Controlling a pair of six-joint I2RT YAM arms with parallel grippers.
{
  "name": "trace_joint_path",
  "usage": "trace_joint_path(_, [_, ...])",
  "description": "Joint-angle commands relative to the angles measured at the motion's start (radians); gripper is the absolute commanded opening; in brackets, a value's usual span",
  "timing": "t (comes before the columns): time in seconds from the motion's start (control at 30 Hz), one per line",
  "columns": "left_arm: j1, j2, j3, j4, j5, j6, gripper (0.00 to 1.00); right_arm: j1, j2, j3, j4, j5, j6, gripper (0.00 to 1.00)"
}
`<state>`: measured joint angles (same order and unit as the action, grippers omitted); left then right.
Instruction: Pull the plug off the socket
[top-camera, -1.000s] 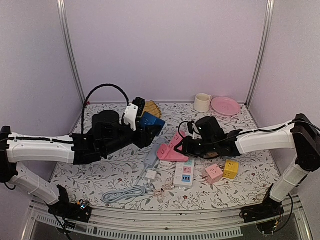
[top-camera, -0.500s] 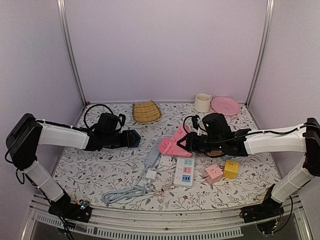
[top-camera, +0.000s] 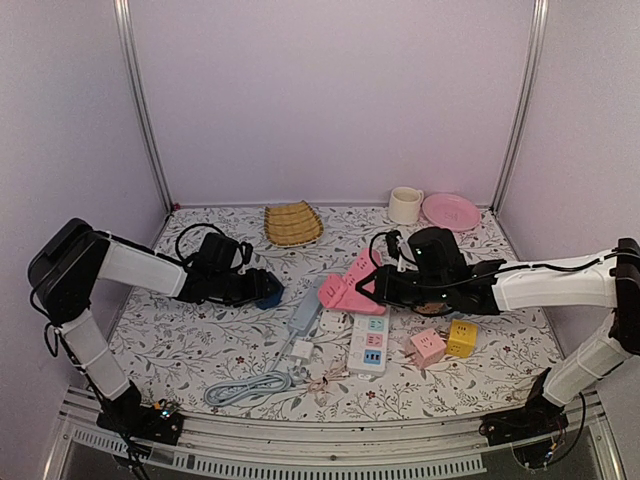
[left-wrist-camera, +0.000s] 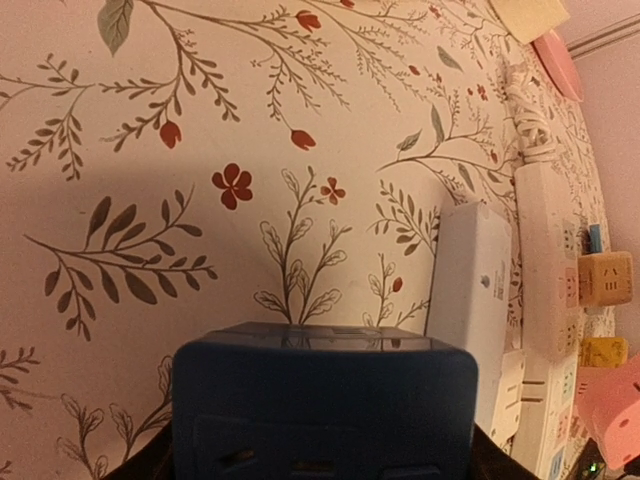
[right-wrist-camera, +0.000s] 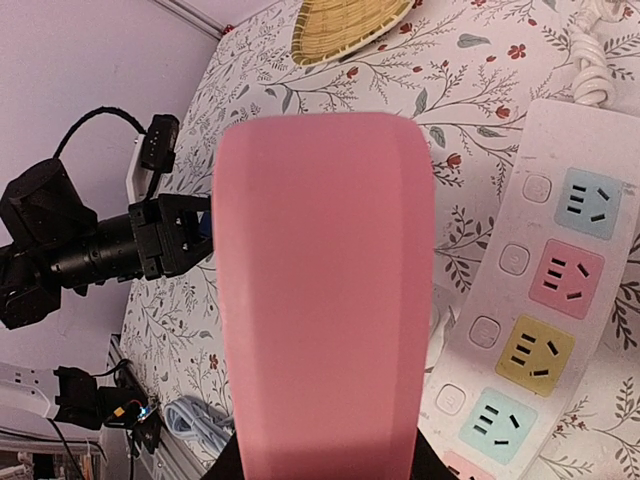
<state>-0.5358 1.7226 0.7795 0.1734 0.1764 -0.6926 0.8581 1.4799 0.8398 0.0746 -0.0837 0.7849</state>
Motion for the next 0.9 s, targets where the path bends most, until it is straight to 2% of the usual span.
trace_joint_path(0.0, [0.011, 0.013, 0.009, -0.022, -0.042, 0.004, 0.7, 0.005, -0.038, -0.006, 0.057, 0.005, -0.013, 0.04])
trace_joint_path(0.07, [0.012, -0.001, 0.007, -0.043, -0.072, 0.013, 0.83, 0.004, -0.037, -0.005, 0.057, 0.004, -0.014, 0.04])
trace_joint_path(0.13, [0.011, -0.021, 0.003, -0.062, -0.108, 0.022, 0.91, 0.004, -0.038, -0.004, 0.059, 0.005, -0.014, 0.04])
trace_joint_path(0.23, [0.011, -0.062, 0.003, -0.102, -0.169, 0.04, 0.96, 0.005, -0.036, -0.004, 0.062, 0.001, -0.015, 0.04])
trace_joint_path(0.6, [0.008, -0.227, -0.014, -0.176, -0.317, 0.082, 0.97, 0.005, -0.035, 0.0, 0.068, -0.009, -0.019, 0.04])
trace_joint_path(0.77, [-0.03, -0.278, -0.015, -0.126, -0.218, 0.152, 0.97, 0.005, -0.025, 0.012, 0.087, -0.052, -0.044, 0.04])
trace_joint_path(0.87, [-0.069, -0.286, -0.004, -0.059, -0.095, 0.195, 0.97, 0.004, -0.017, 0.026, 0.108, -0.092, -0.07, 0.04])
